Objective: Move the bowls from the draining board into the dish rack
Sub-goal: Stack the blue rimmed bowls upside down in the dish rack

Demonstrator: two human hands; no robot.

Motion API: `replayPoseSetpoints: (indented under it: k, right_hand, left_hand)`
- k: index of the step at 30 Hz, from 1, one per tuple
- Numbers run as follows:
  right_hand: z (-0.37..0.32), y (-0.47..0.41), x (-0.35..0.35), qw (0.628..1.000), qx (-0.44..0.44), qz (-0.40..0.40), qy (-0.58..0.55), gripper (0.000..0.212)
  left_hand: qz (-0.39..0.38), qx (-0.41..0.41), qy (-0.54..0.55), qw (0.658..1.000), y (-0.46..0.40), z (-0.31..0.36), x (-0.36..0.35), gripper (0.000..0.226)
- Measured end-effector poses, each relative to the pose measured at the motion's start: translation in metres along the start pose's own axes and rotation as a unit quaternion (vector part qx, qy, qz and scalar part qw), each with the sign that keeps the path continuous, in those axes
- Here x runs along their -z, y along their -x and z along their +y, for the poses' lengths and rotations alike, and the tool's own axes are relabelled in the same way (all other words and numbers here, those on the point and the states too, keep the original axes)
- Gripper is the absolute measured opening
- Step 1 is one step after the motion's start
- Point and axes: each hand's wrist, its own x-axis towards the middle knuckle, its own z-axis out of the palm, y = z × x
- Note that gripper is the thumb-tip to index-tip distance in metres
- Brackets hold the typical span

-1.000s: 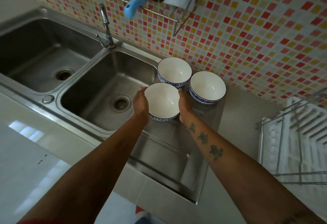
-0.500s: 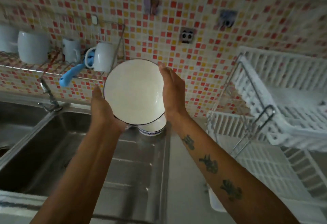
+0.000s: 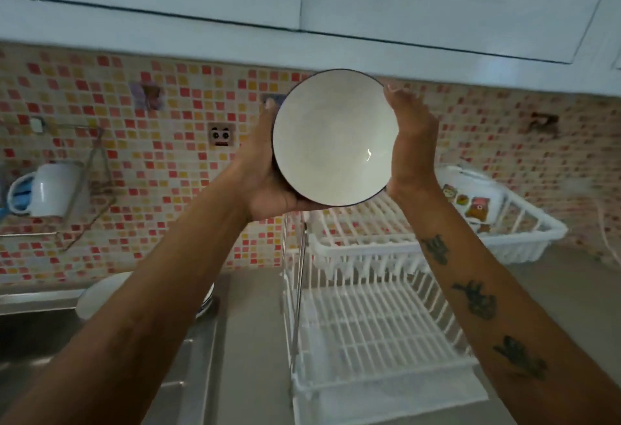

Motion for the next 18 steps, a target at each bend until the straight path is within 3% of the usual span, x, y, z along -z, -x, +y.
replayPoseSetpoints:
  k: [3, 7, 13, 15, 18]
  right_hand:
    - [0.012, -0.016, 0.036, 0.998, -0.034, -0.034, 0.028, 0.015]
    - [0.018, -0.037, 0.068, 0.960, -0.196, -0.152, 0.128, 0.052]
    - [0.038, -0.065, 0.094, 0.879, -0.357, -0.213, 0.233, 0.067]
    - [0.048, -0.064, 0.098, 0.860, -0.372, -0.240, 0.254, 0.063]
    - [0.063, -0.056, 0.100, 0.852, -0.368, -0.280, 0.245, 0.045]
  left_hand:
    - [0.022, 0.002, -0.072, 0.997, -0.014, -0.004, -0.021, 0.070]
    - [0.112, -0.045, -0.158, 0.980, -0.029, -0.019, -0.041, 0.068]
    - [0.203, -0.109, -0.385, 0.894, -0.043, -0.046, -0.054, 0.059]
    - [0.225, -0.135, -0.427, 0.865, -0.047, -0.053, -0.054, 0.049]
    - [0.220, -0.150, -0.515, 0.815, -0.052, -0.063, -0.049, 0.065]
